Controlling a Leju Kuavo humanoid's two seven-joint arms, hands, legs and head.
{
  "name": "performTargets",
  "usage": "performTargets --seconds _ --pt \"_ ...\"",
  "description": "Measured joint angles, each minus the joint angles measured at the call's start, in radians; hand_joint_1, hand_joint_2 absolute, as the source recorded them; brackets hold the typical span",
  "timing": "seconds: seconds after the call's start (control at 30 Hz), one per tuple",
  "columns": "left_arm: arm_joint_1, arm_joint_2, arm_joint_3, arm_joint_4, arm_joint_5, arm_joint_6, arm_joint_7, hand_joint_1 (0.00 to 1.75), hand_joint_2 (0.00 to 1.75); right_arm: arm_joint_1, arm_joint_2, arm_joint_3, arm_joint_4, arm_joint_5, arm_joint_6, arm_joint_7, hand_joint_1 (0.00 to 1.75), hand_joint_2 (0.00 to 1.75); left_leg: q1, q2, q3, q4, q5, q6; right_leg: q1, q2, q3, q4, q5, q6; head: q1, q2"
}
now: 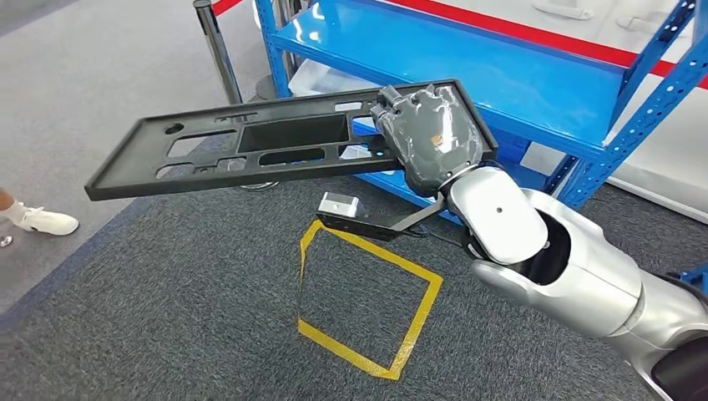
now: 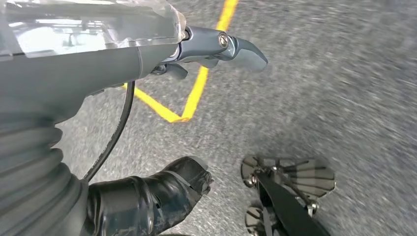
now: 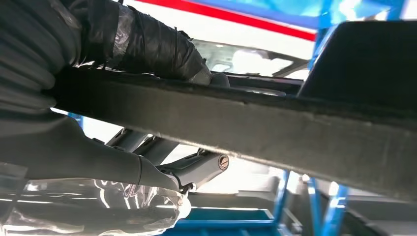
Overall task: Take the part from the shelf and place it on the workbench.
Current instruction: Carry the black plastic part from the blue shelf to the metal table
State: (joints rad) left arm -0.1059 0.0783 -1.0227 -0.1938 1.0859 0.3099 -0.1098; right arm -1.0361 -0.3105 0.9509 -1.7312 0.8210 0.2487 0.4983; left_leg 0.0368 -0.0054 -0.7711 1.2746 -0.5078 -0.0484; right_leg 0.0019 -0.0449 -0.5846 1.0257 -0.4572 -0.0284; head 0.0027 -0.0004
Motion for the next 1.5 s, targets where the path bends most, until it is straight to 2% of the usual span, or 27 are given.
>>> performTargets --seconds 0.03,0.1,0.13,0.17,0.23,0.3,0.33,0.4,0.43,0.47,0.5,0.57,0.63,0.7,0.77,0.83,0.9,0.97,1.0,1.03,1.1,1.17,1.27,1.33,1.4,1.47,1.5 --pt "0.001 0.001 0.0 0.0 0.0 0.0 0.0 0.0 1.75 0.001 0.0 0.002 0.001 0.0 0.0 0.0 1.75 1.75 -0.003 0.007 0.038 -0.051 0.023 0.004 0.002 -0.012 -0.003 0.003 0.0 0.0 0.0 0.0" --pt "0.001 0.003 0.0 0.0 0.0 0.0 0.0 0.0 1.75 0.001 0.0 0.005 0.001 0.0 0.0 0.0 1.75 1.75 -0.013 0.041 0.118 -0.179 0.055 0.019 0.007 -0.034 -0.007 0.009 -0.002 0.003 0.0 0.0" --pt "0.001 0.004 0.0 0.0 0.0 0.0 0.0 0.0 1.75 0.001 0.0 0.005 0.001 0.0 -0.001 0.0 1.75 1.75 -0.019 0.051 0.14 -0.219 0.063 0.029 0.009 -0.044 -0.008 0.01 -0.002 0.006 0.0 0.0" --pt "0.0 0.005 0.0 0.0 0.0 0.0 0.0 0.0 1.75 0.0 0.0 0.006 0.002 0.0 -0.001 0.0 1.75 1.75 -0.024 0.055 0.147 -0.236 0.063 0.038 0.011 -0.052 -0.008 0.01 -0.002 0.01 0.001 0.0" --pt "0.002 0.006 0.0 0.0 -0.001 0.0 0.0 0.0 1.75 0.0 0.0 0.008 0.003 0.0 -0.001 0.0 1.75 1.75 -0.024 0.034 0.145 -0.243 0.072 0.053 0.013 -0.068 -0.006 0.006 0.0 0.019 0.001 0.0" --pt "0.003 0.006 0.0 0.0 -0.001 -0.001 0.001 0.0 1.75 0.0 0.0 0.01 0.004 0.0 -0.001 0.001 1.75 1.75 -0.017 0.019 0.149 -0.258 0.083 0.064 0.01 -0.042 -0.01 0.022 -0.017 0.03 0.003 0.0" --pt "0.003 0.006 0.0 0.0 -0.002 -0.001 0.002 0.0 1.75 0.0 0.0 0.01 0.004 0.0 -0.001 0.002 1.75 1.75 -0.013 0.012 0.151 -0.266 0.089 0.07 0.008 -0.015 -0.025 0.056 -0.042 0.036 0.005 0.0" --pt "0.002 0.006 0.0 0.0 -0.004 -0.001 0.004 0.0 1.75 0.004 -0.001 0.01 0.005 -0.001 -0.001 0.003 1.75 1.75 -0.011 -0.003 0.148 -0.27 0.096 0.075 0.0 0.033 -0.079 0.176 -0.106 0.044 0.009 0.0" --pt "0.001 0.006 0.0 0.0 -0.005 -0.002 0.006 0.0 1.75 0.008 -0.002 0.011 0.006 -0.001 -0.001 0.003 1.75 1.75 -0.01 -0.013 0.146 -0.27 0.098 0.076 -0.003 0.041 -0.106 0.235 -0.128 0.047 0.009 0.0" --pt "0.002 0.006 0.0 0.0 -0.006 -0.003 0.008 0.0 1.75 0.013 -0.002 0.012 0.007 -0.001 -0.001 0.004 1.75 1.75 -0.01 -0.024 0.144 -0.27 0.099 0.075 -0.007 0.043 -0.12 0.266 -0.132 0.05 0.01 0.0" --pt "0.002 0.006 0.0 0.0 -0.006 -0.003 0.009 0.0 1.75 0.017 -0.002 0.012 0.008 -0.002 -0.001 0.004 1.75 1.75 -0.009 -0.036 0.144 -0.269 0.1 0.073 -0.01 0.044 -0.116 0.26 -0.116 0.051 0.01 0.0" --pt "0.002 0.006 0.0 0.0 -0.006 -0.003 0.011 0.0 1.75 0.02 -0.002 0.014 0.008 -0.003 -0.001 0.004 1.75 1.75 -0.007 -0.062 0.143 -0.267 0.102 0.069 -0.016 0.06 -0.062 0.152 -0.045 0.05 0.01 0.0" --pt "0.0 0.004 0.0 0.0 -0.007 -0.004 0.011 0.0 1.75 0.019 -0.004 0.014 0.008 -0.003 -0.001 0.005 1.75 1.75 -0.005 -0.085 0.135 -0.264 0.106 0.06 -0.019 0.103 -0.007 0.035 0.0 0.044 0.01 0.0" --pt "0.0 0.003 0.0 0.0 -0.007 -0.004 0.012 0.0 1.75 0.019 -0.005 0.014 0.009 -0.003 -0.001 0.006 1.75 1.75 0.0 -0.107 0.123 -0.265 0.115 0.044 -0.015 0.121 0.007 -0.005 0.003 0.039 0.011 0.0" --pt "0.004 0.004 0.0 0.0 -0.007 -0.004 0.012 0.0 1.75 0.019 -0.006 0.014 0.01 -0.003 -0.001 0.006 1.75 1.75 0.006 -0.119 0.116 -0.273 0.122 0.028 -0.013 0.097 0.012 -0.021 0.01 0.03 0.012 0.0" --pt "0.007 0.003 0.0 0.0 -0.008 -0.007 0.011 0.0 1.75 0.018 -0.006 0.014 0.01 -0.003 -0.001 0.006 1.75 1.75 0.002 -0.08 0.096 -0.238 0.098 0.02 -0.018 0.071 0.022 -0.042 0.021 0.017 0.008 0.0" --pt "0.004 0.002 0.0 0.0 -0.008 -0.01 0.008 0.0 1.75 0.016 -0.006 0.014 0.011 -0.004 -0.001 0.007 1.75 1.75 -0.002 -0.023 0.039 -0.119 0.038 0.017 -0.017 0.044 0.025 -0.051 0.026 0.01 0.003 0.0" --pt "0.002 0.003 0.0 0.0 -0.008 -0.01 0.006 0.0 1.75 0.018 -0.006 0.014 0.012 -0.004 -0.001 0.007 1.75 1.75 0.0 -0.004 -0.011 -0.01 0.003 0.012 -0.016 0.016 0.025 -0.049 0.024 0.01 0.003 0.0" --pt "0.003 0.004 0.0 0.0 -0.008 -0.01 0.006 0.0 1.75 0.02 -0.006 0.015 0.012 -0.004 0.0 0.007 1.75 1.75 0.001 -0.001 -0.011 -0.006 0.012 0.009 -0.017 0.003 0.024 -0.046 0.021 0.012 0.002 0.0" --pt "0.003 0.005 0.0 0.0 -0.008 -0.01 0.005 0.0 1.75 0.021 -0.006 0.016 0.012 -0.004 0.0 0.007 1.75 1.75 0.002 0.005 0.01 -0.043 0.038 0.006 -0.019 -0.009 0.025 -0.041 0.016 0.016 0.002 0.0" --pt "0.003 0.006 0.0 0.0 -0.008 -0.01 0.005 0.0 1.75 0.021 -0.006 0.016 0.012 -0.004 -0.001 0.007 1.75 1.75 0.001 0.036 0.081 -0.172 0.091 0.001 -0.021 -0.029 0.023 -0.027 0.004 0.03 0.001 0.0" --pt "0.002 0.005 0.0 0.0 -0.009 -0.01 0.005 0.0 1.75 0.018 -0.006 0.016 0.013 -0.004 -0.001 0.008 1.75 1.75 -0.004 0.052 0.115 -0.24 0.104 0.012 -0.015 -0.044 0.02 -0.011 -0.008 0.044 -0.001 0.0" --pt "0.003 0.006 0.0 0.0 -0.009 -0.01 0.004 0.0 1.75 0.017 -0.006 0.016 0.012 -0.004 -0.001 0.007 1.75 1.75 -0.007 0.025 0.109 -0.239 0.099 0.043 -0.015 -0.059 0.023 -0.009 -0.014 0.056 0.003 0.0" --pt "0.004 0.006 0.0 0.0 -0.009 -0.01 0.003 0.0 1.75 0.016 -0.006 0.016 0.012 -0.004 -0.001 0.007 1.75 1.75 -0.006 0.007 0.11 -0.242 0.102 0.057 -0.02 -0.023 0.011 0.026 -0.047 0.062 0.005 0.0" --pt "0.003 0.007 0.0 0.0 -0.009 -0.01 0.001 0.0 1.75 0.015 -0.007 0.016 0.012 -0.004 -0.001 0.008 1.75 1.75 -0.007 -0.012 0.109 -0.244 0.105 0.065 -0.02 0.026 -0.041 0.142 -0.111 0.062 0.007 0.0" --pt "0.002 0.007 0.0 0.0 -0.009 -0.01 0.0 0.0 1.75 0.019 -0.008 0.016 0.012 -0.004 -0.001 0.008 1.75 1.75 -0.012 -0.034 0.107 -0.244 0.106 0.069 -0.014 0.039 -0.103 0.263 -0.152 0.057 0.008 0.0" --pt "0.002 0.007 0.0 0.0 -0.009 -0.01 0.0 0.0 1.75 0.021 -0.009 0.016 0.012 -0.004 -0.001 0.009 1.75 1.75 -0.016 -0.046 0.107 -0.244 0.107 0.07 -0.011 0.042 -0.116 0.282 -0.145 0.052 0.009 0.0"
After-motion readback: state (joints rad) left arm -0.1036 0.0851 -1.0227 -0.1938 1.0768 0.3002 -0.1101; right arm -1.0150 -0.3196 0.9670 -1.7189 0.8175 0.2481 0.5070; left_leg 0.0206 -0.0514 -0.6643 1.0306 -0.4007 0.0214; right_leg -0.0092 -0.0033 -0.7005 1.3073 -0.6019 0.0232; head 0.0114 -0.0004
